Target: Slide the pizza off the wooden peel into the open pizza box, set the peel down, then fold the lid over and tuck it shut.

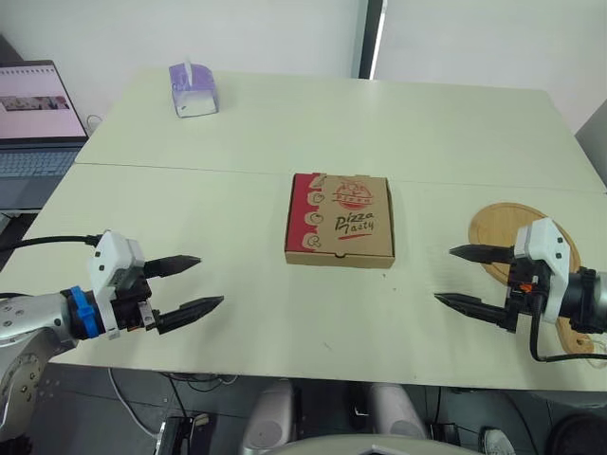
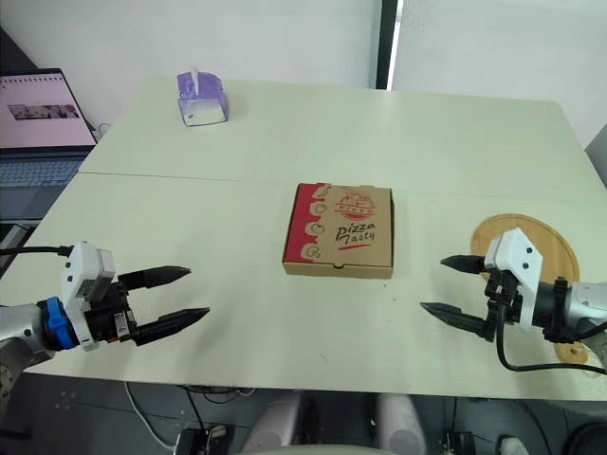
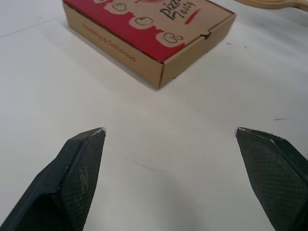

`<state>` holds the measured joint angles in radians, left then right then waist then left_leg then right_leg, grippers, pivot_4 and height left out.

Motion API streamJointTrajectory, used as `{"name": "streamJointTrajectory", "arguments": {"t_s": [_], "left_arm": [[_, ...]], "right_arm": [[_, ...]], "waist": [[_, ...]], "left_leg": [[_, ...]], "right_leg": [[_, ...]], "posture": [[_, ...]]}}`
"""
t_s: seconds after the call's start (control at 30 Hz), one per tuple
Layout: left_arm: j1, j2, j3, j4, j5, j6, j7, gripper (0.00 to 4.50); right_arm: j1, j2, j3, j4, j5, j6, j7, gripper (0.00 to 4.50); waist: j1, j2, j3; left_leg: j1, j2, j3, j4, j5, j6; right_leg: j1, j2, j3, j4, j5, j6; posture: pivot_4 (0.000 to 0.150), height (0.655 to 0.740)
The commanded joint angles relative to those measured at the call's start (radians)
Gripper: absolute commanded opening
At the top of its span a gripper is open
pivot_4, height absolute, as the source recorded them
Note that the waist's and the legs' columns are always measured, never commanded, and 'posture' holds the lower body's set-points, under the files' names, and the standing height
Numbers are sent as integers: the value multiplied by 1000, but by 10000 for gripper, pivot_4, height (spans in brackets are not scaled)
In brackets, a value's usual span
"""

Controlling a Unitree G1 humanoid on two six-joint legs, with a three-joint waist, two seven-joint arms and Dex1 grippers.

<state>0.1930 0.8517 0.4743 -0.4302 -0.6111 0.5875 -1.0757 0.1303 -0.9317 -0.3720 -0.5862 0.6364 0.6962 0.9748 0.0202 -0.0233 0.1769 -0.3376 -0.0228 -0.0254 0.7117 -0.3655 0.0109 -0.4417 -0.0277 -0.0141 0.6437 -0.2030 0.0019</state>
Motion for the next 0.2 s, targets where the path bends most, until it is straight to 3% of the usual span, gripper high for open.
{"name": "streamJointTrajectory", "arguments": {"t_s": [0.03, 0.2], "left_arm": [[8, -12, -5, -44, 32, -29, 64, 44846], [-36, 15, -38, -3, 66, -36, 92, 44846]], "right_arm": [[6, 19, -36, -56, 20, 9, -52, 45000], [48, 14, -38, -83, 56, 42, -53, 45000]], "waist": [[1, 0, 0], [2, 0, 0]], "left_leg": [[0, 0, 0, 0, 0, 0], [1, 1, 0, 0, 0, 0]], "right_leg": [[0, 0, 0, 0, 0, 0], [0, 1, 0, 0, 0, 0]], "posture": [[1500, 7400], [1500, 7400]]}}
